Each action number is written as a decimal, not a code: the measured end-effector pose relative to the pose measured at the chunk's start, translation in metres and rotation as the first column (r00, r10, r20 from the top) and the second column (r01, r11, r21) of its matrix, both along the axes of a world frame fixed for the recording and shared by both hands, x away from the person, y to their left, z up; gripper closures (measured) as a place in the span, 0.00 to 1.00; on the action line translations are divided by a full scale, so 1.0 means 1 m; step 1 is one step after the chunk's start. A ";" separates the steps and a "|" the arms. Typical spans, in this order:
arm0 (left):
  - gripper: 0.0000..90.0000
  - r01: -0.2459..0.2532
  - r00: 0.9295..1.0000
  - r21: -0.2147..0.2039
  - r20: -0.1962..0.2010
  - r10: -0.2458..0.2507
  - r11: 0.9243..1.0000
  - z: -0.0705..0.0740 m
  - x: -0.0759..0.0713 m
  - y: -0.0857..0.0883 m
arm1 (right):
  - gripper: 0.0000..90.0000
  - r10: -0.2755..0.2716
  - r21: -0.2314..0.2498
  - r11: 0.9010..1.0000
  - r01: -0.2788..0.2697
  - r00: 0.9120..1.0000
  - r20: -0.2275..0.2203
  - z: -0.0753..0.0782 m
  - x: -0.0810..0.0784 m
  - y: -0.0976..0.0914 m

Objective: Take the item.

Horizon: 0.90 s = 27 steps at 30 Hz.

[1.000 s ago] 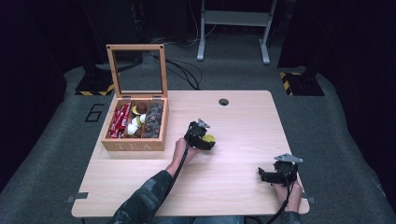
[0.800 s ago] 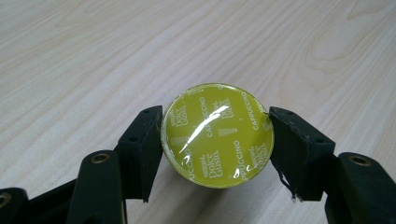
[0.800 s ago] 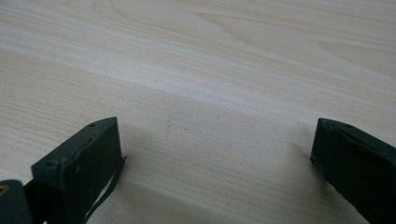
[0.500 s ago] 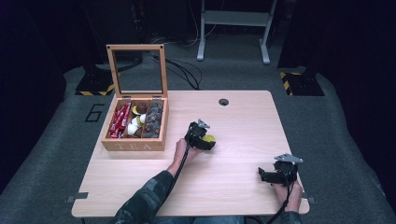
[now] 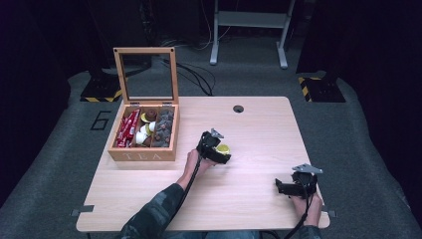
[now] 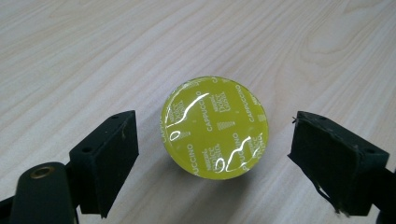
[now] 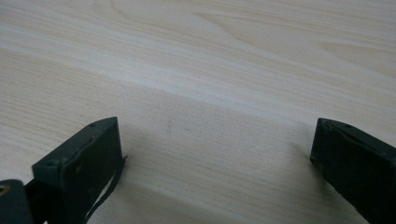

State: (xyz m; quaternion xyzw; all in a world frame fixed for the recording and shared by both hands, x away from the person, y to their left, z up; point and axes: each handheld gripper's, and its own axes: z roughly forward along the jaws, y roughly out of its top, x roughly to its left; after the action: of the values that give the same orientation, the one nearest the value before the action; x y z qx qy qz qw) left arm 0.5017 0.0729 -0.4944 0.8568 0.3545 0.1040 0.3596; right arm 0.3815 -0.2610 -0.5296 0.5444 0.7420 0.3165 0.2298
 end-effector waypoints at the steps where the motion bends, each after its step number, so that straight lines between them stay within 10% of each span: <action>1: 0.16 0.004 1.000 -0.003 -0.001 -0.004 1.000 0.003 -0.002 0.001 | 0.02 0.001 0.000 1.000 -0.001 1.000 0.000 0.000 0.000 0.000; 27: 0.16 0.062 0.993 0.011 0.096 -0.063 0.998 0.051 -0.054 0.052 | 0.02 0.000 -0.001 1.000 0.000 1.000 0.000 0.000 0.000 0.000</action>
State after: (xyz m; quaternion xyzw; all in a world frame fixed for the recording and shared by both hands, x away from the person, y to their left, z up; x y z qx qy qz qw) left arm 0.4479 0.1248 -0.4433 0.8628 0.3095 0.1355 0.3760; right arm 0.3814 -0.2610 -0.5296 0.5442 0.7422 0.3162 0.2302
